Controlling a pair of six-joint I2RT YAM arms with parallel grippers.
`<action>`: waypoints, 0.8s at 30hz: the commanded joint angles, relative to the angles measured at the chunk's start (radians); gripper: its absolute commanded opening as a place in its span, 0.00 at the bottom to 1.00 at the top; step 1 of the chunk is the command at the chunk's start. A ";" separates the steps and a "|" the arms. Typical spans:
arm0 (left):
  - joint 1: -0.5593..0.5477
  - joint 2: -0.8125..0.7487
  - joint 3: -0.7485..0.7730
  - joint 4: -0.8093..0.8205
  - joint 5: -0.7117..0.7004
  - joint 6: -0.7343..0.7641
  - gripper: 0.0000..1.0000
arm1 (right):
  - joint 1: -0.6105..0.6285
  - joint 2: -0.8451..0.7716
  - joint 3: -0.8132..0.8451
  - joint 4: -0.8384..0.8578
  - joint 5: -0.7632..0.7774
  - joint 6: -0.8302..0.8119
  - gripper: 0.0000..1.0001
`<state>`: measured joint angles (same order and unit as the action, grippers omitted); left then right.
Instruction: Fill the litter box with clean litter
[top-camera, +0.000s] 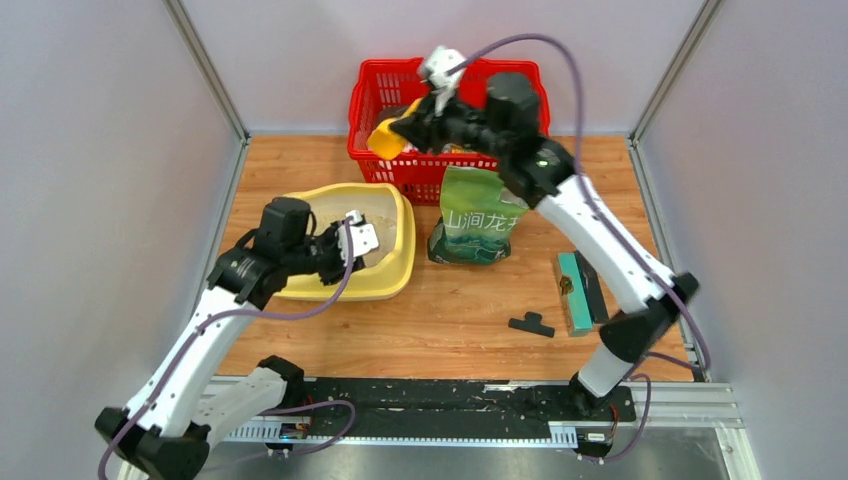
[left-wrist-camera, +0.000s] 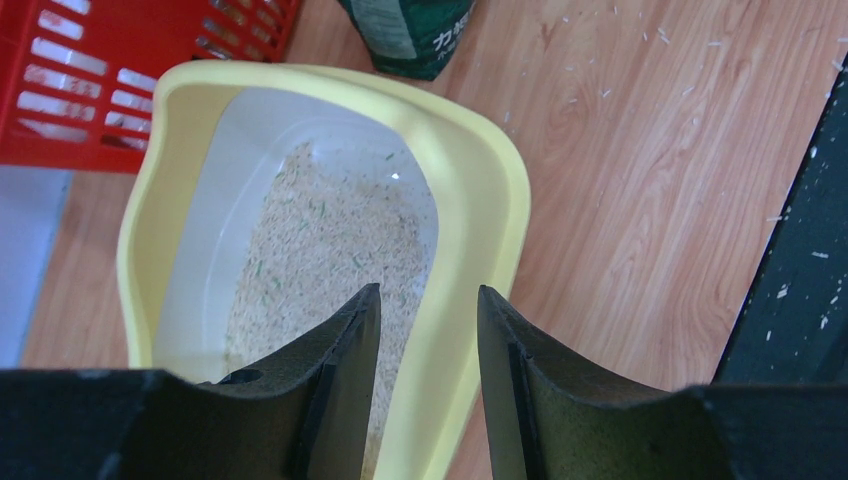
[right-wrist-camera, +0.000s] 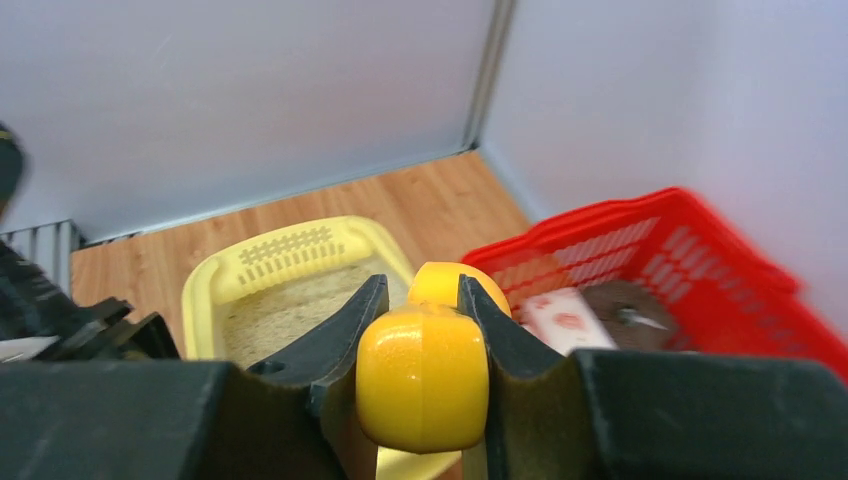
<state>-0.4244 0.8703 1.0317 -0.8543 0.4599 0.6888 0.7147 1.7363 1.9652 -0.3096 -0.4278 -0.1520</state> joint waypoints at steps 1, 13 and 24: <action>-0.023 0.104 0.100 0.164 0.086 -0.069 0.49 | -0.108 -0.245 -0.055 -0.002 0.061 -0.049 0.00; -0.066 0.256 0.183 0.227 0.092 -0.067 0.49 | -0.868 -0.431 -0.318 -0.403 0.001 0.052 0.00; -0.066 0.245 0.162 0.207 0.077 -0.046 0.48 | -0.891 -0.354 -0.632 -0.617 -0.166 0.126 0.00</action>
<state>-0.4850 1.1294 1.1740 -0.6613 0.5217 0.6365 -0.1852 1.3567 1.3460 -0.8593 -0.5117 -0.0658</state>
